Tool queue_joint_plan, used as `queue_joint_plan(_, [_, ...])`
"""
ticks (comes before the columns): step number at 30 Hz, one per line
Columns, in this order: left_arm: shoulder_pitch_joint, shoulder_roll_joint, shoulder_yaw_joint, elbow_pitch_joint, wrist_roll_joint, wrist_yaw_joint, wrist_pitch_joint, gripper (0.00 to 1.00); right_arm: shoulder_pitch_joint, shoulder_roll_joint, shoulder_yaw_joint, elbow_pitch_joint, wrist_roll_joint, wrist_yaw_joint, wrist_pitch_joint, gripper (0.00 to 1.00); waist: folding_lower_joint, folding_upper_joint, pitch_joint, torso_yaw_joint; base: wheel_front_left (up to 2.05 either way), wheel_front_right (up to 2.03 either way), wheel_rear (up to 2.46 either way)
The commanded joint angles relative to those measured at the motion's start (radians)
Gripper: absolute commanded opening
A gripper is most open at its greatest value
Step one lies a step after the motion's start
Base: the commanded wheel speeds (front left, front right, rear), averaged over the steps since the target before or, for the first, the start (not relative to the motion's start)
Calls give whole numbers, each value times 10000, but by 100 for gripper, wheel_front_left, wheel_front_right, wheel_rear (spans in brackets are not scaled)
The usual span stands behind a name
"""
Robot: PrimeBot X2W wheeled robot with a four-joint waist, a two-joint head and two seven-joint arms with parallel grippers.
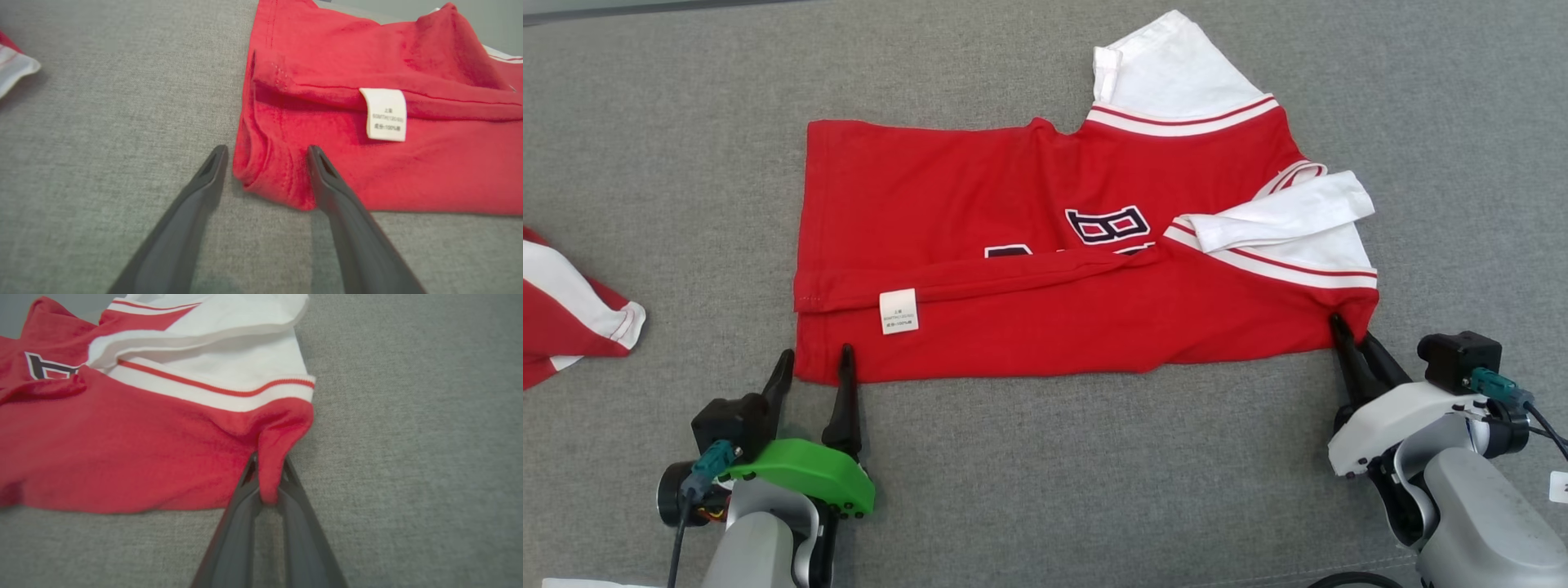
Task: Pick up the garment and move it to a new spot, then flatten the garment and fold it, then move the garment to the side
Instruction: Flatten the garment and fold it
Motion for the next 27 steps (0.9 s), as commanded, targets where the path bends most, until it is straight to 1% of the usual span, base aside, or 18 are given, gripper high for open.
queue_joint_plan(1, [-74,37,-28,188,-168,-48,27,45,-11,-32,7,-6,51,-26,27,0,0,-1,19,-30,0,0,0])
queue_joint_plan(2, [-105,34,-91,278,-238,-83,31,10,7,-35,-1,-32,76,-26,27,0,0,-1,26,-33,0,0,0])
queue_joint_plan(3, [-128,30,-194,340,-249,-117,33,0,44,-49,-21,-55,96,-26,27,0,0,-1,17,-16,0,0,0])
queue_joint_plan(6, [-151,26,-429,281,-504,-177,31,0,220,-62,-78,-116,154,-26,27,0,0,-1,-69,68,0,0,0])
queue_joint_plan(8, [-85,33,-574,145,-901,-214,24,0,290,-48,-140,-159,218,-24,26,0,0,-1,-190,94,0,0,0])
queue_joint_plan(10, [-7,33,-831,-129,-1569,-207,19,0,301,-19,-238,-231,294,-24,23,0,0,-1,-373,108,0,0,0])
queue_joint_plan(13, [58,36,-1231,-509,-1929,-213,14,0,338,-73,-302,-310,338,-24,17,0,0,-1,-774,145,0,0,0])
queue_joint_plan(17, [137,105,-1095,-826,-2012,-202,14,0,317,-83,-315,-281,481,-24,17,0,0,-1,-1536,123,0,0,0])
queue_joint_plan(20, [269,172,-819,-891,-1991,-204,14,0,285,-129,-231,-146,652,-23,17,0,0,-1,-2261,80,0,0,0])
queue_joint_plan(27, [838,168,-522,-509,-1855,-200,14,0,243,-354,339,335,1168,-24,15,0,0,-1,-3332,-33,0,0,0])
